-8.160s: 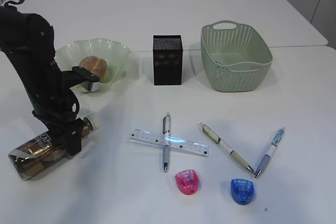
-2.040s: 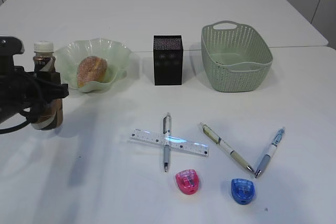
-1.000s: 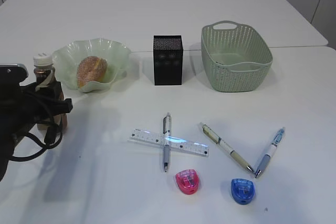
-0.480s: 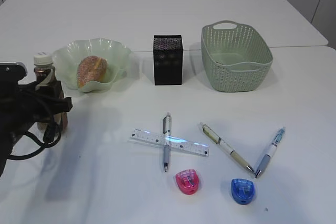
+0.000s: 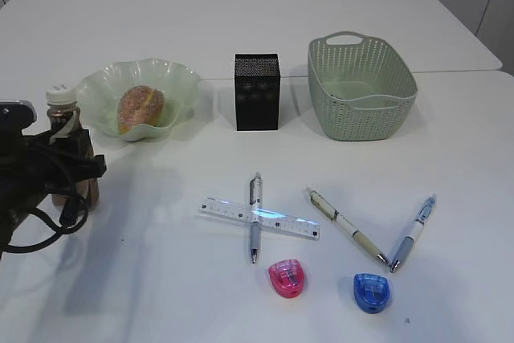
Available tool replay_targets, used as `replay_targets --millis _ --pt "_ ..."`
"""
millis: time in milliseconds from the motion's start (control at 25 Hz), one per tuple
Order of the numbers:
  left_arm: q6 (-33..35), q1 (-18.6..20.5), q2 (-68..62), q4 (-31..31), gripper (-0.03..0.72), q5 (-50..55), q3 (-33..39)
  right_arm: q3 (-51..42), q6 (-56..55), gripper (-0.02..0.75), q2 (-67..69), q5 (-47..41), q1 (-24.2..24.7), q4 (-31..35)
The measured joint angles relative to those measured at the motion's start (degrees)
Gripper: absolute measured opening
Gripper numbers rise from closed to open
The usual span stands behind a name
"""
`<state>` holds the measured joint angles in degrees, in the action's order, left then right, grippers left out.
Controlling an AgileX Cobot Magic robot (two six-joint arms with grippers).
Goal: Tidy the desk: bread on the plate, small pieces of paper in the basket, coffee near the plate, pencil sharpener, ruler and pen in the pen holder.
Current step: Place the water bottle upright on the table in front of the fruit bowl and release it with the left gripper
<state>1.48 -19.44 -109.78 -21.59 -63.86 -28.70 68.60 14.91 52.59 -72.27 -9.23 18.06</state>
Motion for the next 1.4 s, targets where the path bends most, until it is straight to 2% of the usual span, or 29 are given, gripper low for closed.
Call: replay_targets --millis 760,1040,1400 --pt "0.0 0.0 0.0 2.3 0.337 0.0 0.2 0.0 0.0 0.406 0.0 0.0 0.0 0.0" --pt "-0.1 0.0 0.1 2.7 0.424 -0.5 0.5 0.0 0.0 0.406 0.0 0.0 0.0 0.8" --pt "-0.1 0.0 0.7 2.8 0.445 -2.7 3.3 0.0 0.1 0.406 0.0 0.0 0.0 1.0"
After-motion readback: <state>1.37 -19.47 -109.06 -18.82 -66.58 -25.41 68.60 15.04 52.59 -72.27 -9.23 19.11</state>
